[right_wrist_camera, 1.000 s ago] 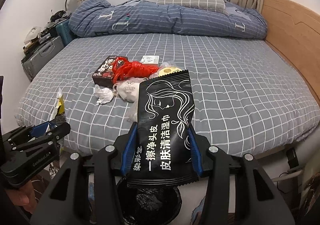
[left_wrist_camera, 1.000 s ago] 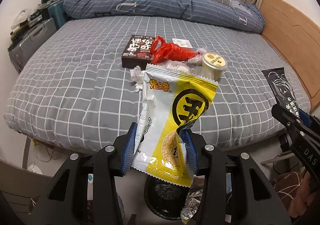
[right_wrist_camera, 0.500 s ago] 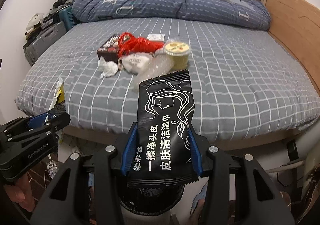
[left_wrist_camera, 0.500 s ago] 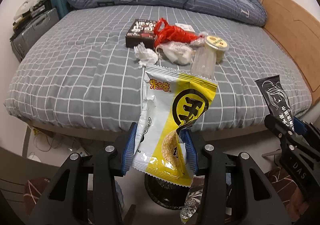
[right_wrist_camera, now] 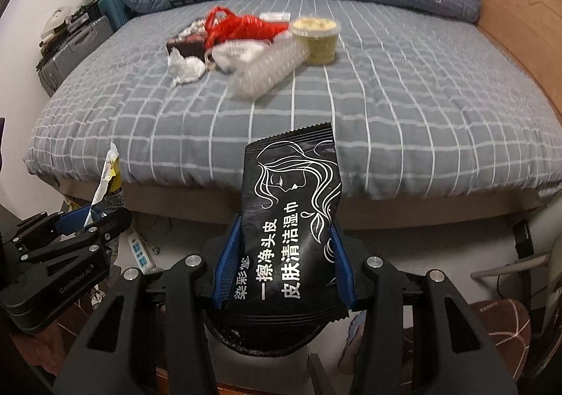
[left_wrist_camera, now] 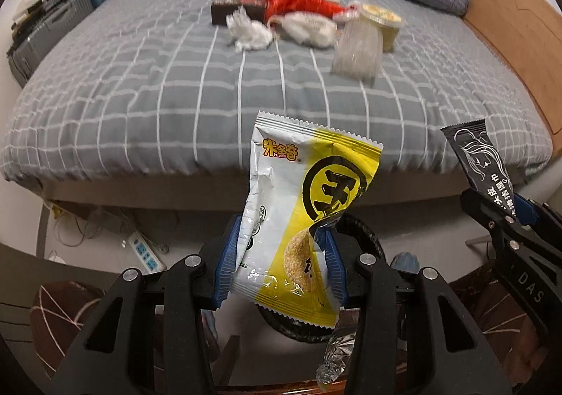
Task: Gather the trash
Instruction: 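Carry both packets down over the black trash bin with both tools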
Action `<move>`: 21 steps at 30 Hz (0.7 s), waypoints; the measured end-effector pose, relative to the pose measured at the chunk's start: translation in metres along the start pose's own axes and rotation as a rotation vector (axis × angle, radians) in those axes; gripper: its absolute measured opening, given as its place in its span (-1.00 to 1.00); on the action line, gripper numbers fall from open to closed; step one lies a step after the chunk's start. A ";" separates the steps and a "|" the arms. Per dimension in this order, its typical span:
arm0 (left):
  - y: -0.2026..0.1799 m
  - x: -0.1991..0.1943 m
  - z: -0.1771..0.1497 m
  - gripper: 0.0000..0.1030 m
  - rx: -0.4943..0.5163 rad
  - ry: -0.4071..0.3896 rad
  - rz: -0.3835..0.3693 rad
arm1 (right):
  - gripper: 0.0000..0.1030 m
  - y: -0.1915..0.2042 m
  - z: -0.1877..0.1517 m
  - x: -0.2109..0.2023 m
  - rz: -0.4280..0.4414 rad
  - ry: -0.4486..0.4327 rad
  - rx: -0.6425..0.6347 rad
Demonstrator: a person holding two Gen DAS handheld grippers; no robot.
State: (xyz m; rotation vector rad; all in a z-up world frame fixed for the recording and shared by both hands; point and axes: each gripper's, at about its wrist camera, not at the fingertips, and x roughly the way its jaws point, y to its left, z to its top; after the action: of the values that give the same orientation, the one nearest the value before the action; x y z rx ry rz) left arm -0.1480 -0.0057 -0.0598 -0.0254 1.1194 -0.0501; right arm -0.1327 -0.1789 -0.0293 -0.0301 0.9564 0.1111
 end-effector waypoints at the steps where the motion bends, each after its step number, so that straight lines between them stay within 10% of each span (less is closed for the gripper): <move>1: 0.001 0.004 -0.003 -0.15 -0.003 0.009 0.000 | -0.12 -0.001 -0.002 0.002 0.000 0.007 0.003; 21: 0.015 0.082 -0.043 -0.15 -0.024 0.131 -0.034 | -0.12 0.001 -0.052 0.086 0.005 0.164 -0.018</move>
State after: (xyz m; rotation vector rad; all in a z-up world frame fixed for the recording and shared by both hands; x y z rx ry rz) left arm -0.1507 0.0054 -0.1531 -0.0635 1.2507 -0.0694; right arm -0.1257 -0.1751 -0.1295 -0.0541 1.1197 0.1231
